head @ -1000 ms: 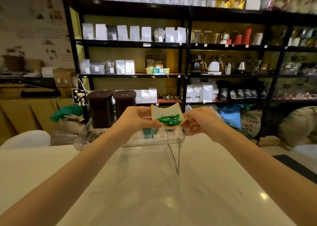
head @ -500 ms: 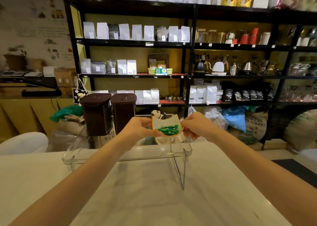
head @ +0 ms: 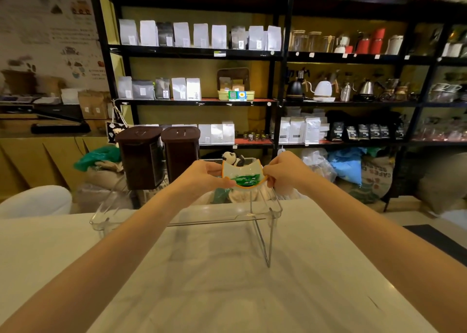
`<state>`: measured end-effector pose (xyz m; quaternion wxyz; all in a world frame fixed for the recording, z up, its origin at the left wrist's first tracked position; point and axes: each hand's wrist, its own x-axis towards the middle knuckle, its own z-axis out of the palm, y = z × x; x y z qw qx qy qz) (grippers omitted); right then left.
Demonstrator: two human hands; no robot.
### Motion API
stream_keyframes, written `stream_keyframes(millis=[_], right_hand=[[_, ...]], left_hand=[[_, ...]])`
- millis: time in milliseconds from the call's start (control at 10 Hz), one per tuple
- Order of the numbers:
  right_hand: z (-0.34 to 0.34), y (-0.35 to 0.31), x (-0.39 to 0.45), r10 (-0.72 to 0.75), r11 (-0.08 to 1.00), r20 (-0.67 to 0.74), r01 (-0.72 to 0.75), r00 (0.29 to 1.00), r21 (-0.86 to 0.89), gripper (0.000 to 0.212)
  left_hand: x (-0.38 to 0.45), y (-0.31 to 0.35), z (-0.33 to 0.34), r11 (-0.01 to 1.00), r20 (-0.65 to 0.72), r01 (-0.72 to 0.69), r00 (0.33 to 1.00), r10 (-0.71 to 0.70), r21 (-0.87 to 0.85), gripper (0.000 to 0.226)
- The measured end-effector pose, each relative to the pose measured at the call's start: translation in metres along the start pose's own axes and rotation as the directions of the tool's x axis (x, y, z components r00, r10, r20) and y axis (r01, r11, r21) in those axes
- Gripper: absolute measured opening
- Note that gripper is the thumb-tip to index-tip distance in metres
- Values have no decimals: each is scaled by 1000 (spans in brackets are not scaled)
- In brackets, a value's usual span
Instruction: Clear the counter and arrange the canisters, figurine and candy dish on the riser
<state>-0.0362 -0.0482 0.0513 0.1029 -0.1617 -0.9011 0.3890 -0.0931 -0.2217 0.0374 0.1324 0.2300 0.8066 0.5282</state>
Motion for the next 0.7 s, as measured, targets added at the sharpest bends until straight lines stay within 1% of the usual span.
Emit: stream_keyframes(millis=[200, 300, 400, 500, 600, 700], right_hand=[[0, 0, -3, -8, 1000, -12, 8, 1000, 30, 28], [-3, -1, -10, -20, 997, -24, 22, 1000, 78, 22], [-13, 0, -26, -56, 986, -41, 62, 998, 154, 19], [-28, -4, -57, -106, 931, -63, 121, 992, 344, 15], [-50, -12, -104, -221, 778, -160, 272, 962, 566, 18], [-75, -21, -158, -314, 533, -401, 509, 861, 675, 34]], left_hand=[[0, 6, 2, 995, 53, 37, 998, -42, 92, 44], [-4, 12, 1, 984, 82, 17, 996, -32, 178, 42], [-10, 20, -4, 954, 97, -69, 994, 42, 291, 41], [-19, 36, -10, 892, 43, -147, 989, 143, 428, 40], [-34, 57, -18, 720, 24, -219, 962, 271, 659, 48], [-46, 75, -27, 586, -22, -254, 906, 423, 770, 54]])
